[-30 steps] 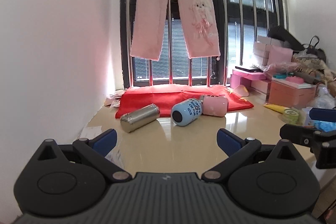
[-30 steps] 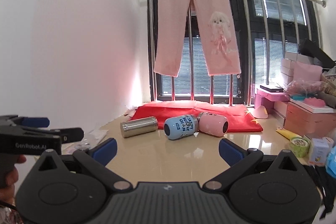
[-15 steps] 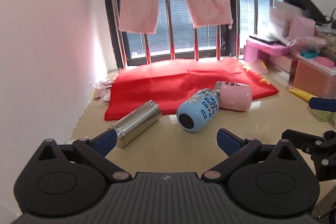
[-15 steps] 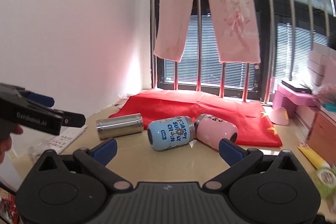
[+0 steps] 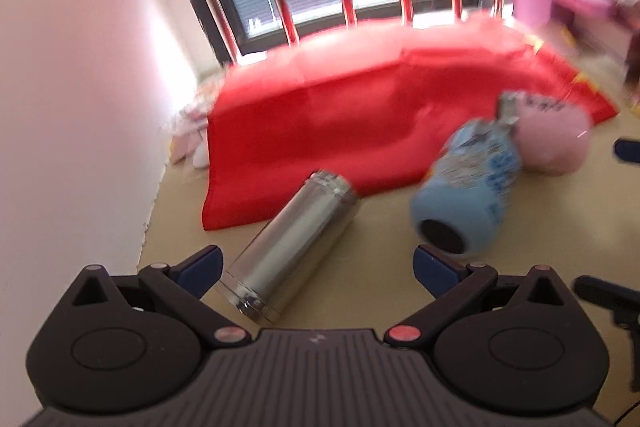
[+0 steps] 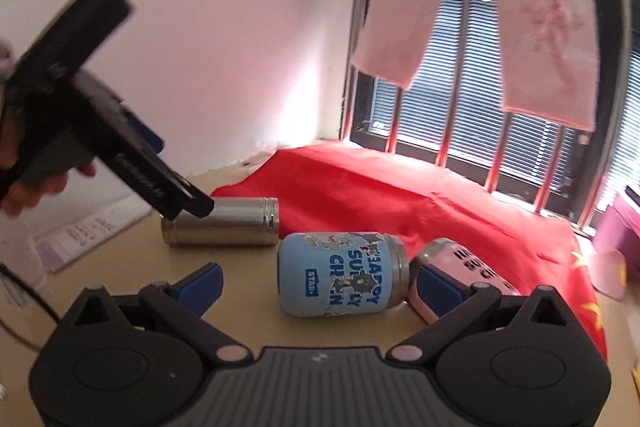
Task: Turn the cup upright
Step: 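Move the left gripper toward the silver thermos lying on its side, then grasp the silver thermos with the left gripper and lift it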
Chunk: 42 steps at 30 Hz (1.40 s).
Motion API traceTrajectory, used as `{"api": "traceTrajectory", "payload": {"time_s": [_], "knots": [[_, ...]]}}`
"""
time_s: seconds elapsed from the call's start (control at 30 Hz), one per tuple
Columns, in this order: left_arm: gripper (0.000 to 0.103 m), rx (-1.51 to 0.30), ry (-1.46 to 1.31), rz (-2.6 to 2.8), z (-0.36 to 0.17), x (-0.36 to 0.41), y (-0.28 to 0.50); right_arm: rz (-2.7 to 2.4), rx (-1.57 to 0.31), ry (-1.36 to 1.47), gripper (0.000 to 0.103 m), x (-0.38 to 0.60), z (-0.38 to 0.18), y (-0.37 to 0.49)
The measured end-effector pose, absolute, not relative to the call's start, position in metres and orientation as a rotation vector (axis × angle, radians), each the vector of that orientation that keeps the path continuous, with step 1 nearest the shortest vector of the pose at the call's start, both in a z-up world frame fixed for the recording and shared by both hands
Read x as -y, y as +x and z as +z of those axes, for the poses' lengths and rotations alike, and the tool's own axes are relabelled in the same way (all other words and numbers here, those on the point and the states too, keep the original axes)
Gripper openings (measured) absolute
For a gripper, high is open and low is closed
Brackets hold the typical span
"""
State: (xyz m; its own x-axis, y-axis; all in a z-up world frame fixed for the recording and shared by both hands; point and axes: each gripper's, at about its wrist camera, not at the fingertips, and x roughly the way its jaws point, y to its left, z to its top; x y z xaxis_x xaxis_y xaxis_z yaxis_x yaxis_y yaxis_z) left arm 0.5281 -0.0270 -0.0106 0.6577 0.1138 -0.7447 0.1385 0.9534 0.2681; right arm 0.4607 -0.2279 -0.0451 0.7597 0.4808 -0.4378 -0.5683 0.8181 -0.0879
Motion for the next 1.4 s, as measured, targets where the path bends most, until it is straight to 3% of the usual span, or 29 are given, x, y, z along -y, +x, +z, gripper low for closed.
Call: {"api": "traceTrajectory", "payload": {"time_s": [0.4,0.47,0.5,0.57,1.03,1.4], "knots": [[0.101,-1.177,0.554,-0.091,-0.099,0.003,0.637,0.661,-0.439,-0.264,0.103,0.217,-0.076,0.523],[0.089,-1.181,0.516,-0.131,-0.097,-0.002,0.639,0.664,-0.445,-0.263,0.103,0.219,-0.079,0.525],[0.071,-1.194,0.489,-0.154,-0.092,-0.002,0.637,0.665,-0.448,-0.261,0.103,0.22,-0.079,0.525],[0.065,-1.186,0.56,-0.131,-0.091,0.011,0.629,0.662,-0.45,-0.256,0.103,0.223,-0.079,0.524],[0.063,-1.101,0.625,-0.204,-0.043,0.058,0.539,0.577,-0.425,-0.236,0.103,0.251,-0.039,0.453],[0.062,-1.024,0.693,-0.314,0.005,0.107,0.42,0.5,-0.374,-0.207,0.103,0.285,-0.003,0.354]]}}
